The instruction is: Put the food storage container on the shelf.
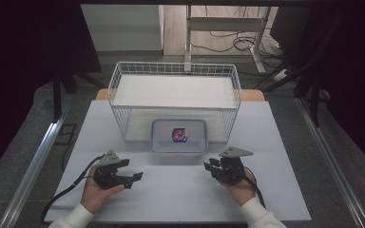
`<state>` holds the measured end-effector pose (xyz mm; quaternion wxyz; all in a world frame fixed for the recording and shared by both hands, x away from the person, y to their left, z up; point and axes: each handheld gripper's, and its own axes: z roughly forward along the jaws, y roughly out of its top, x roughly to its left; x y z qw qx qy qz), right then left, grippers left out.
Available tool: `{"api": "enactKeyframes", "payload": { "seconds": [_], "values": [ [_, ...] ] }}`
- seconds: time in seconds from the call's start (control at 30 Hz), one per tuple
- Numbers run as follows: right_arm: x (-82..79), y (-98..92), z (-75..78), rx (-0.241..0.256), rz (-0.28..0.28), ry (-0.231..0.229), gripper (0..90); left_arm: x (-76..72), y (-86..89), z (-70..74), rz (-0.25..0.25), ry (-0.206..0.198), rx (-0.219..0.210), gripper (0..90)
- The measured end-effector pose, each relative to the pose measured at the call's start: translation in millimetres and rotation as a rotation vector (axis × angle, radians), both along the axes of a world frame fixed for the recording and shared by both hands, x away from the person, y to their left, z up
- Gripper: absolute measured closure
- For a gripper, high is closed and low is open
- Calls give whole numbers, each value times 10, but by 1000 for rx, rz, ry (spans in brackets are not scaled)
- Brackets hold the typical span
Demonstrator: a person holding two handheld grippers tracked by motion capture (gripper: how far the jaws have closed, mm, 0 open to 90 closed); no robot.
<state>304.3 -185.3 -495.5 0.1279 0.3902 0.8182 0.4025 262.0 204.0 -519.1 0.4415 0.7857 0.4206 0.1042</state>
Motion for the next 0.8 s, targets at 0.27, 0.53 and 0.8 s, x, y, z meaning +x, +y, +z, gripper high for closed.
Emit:
{"api": "enactKeyframes", "payload": {
  "seconds": [0.27,0.53,0.8],
  "values": [
    [-17,450,-94,-87,76,-5,889,5,-5,-13,-2,0,10,208],
    [36,673,-140,-109,108,-17,889,14,-14,-39,-2,13,18,208],
    [168,824,-212,-119,93,-25,890,19,-7,-45,-2,21,12,205]
  ]
}}
